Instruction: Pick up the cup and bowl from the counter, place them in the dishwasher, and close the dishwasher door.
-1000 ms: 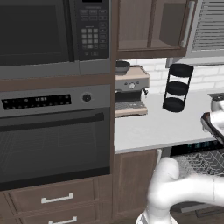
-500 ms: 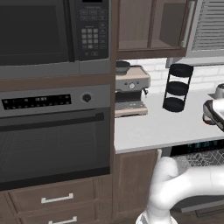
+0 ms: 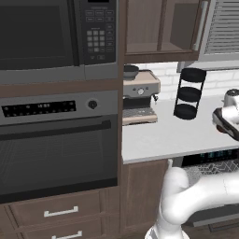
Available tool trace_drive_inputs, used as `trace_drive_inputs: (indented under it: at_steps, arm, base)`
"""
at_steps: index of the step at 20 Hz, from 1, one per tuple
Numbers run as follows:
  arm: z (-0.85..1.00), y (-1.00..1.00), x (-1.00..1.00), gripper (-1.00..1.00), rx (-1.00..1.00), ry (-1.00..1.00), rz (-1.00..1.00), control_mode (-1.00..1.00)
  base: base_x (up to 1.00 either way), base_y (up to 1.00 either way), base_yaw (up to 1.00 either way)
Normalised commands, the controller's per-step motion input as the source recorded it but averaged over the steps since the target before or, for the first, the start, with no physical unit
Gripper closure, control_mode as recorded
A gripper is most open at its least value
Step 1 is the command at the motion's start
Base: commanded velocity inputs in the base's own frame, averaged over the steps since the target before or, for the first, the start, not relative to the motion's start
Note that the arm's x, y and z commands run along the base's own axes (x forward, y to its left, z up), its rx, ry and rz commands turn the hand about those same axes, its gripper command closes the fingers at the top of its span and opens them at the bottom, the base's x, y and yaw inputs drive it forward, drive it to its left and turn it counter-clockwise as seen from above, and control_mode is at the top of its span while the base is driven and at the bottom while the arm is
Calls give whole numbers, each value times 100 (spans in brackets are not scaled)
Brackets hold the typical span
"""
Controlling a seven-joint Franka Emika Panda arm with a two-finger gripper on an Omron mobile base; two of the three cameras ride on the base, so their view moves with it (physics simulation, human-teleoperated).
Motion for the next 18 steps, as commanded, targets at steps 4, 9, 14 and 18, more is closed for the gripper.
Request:
trace_drive_inputs:
  at_steps: [4, 9, 14, 18]
  arm:
    - [0, 0, 39, -100, 0, 6, 0, -100]
    - [-5, 0, 26, -100, 0, 0, 5, -100]
    - [-5, 0, 22, -100, 0, 2, 5, -100]
    - [-16, 7, 0, -100, 0, 1, 8, -100]
  base:
    - [0, 0, 0]
    - [0, 0, 0]
    - [0, 0, 0]
    - [0, 0, 0]
